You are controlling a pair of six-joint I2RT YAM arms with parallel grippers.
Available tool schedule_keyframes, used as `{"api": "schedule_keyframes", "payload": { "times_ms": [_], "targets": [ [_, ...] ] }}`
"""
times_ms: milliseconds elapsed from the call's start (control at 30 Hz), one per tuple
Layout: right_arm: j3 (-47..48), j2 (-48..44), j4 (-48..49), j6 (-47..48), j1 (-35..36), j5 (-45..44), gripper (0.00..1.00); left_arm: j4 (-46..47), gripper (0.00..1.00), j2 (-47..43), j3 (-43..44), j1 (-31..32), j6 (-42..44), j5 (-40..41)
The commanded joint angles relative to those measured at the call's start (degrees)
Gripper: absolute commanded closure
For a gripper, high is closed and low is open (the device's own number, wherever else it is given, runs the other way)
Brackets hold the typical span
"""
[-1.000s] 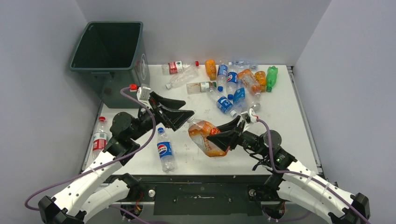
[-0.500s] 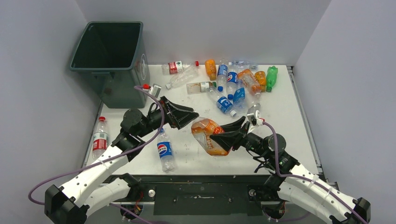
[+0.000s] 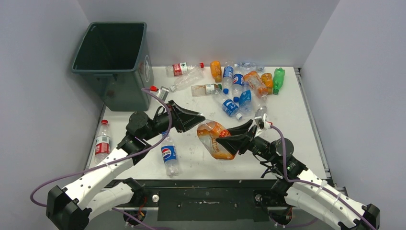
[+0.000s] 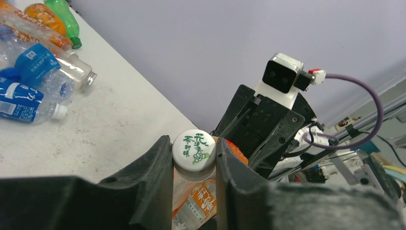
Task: Put the plastic bottles in the bin
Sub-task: Pick up the plastic bottle at the center of the board.
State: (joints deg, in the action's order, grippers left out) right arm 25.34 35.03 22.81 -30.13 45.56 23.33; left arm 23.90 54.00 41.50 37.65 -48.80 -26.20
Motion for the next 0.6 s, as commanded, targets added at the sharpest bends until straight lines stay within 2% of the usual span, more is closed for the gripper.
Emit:
{"api": "schedule_keyframes", "payload": {
  "times_ms": [0, 33, 100, 133, 233, 367, 500, 567],
  "targets": [
    [0.78, 0.40, 2.92, -0.46, 0.01, -0.44, 0.75, 1.97, 0.92, 0.74, 1.88, 2.13, 2.63, -1.98],
    [1.32, 0.61, 2.04, -0.62, 0.04, -0.43, 0.63, 1.75, 0.99, 0.65, 2.04, 2.16, 3.02, -2.06],
    [3.13, 1.29, -0.18, -0.75, 0.01, 0.52, 0.23, 0.53, 1.00, -0.01, 2.65, 2.17, 4.35, -1.21],
    [4.34, 1.49, -1.94, -0.60, 0.16, 0.75, 0.08, -1.02, 1.00, -0.54, 3.06, 2.10, 5.36, -0.11],
    [8.98, 0.83, -9.89, 1.59, 0.40, 0.58, 0.10, -7.41, 1.00, -2.31, 6.49, 1.87, 10.43, 3.93],
    [16.07, -3.41, -22.04, 5.86, 0.42, -5.72, 0.10, -19.37, 1.00, -3.41, 14.25, 0.19, 19.41, 12.07],
    [20.57, -8.84, -30.13, 7.86, 0.42, -12.04, 0.10, -29.24, 1.00, -2.32, 23.29, -5.59, 24.41, 17.20],
    [20.40, -11.94, -32.25, 7.75, 0.42, -18.46, 0.10, -31.34, 1.00, -1.79, 27.51, -8.50, 26.25, 19.83]
  ]
}}
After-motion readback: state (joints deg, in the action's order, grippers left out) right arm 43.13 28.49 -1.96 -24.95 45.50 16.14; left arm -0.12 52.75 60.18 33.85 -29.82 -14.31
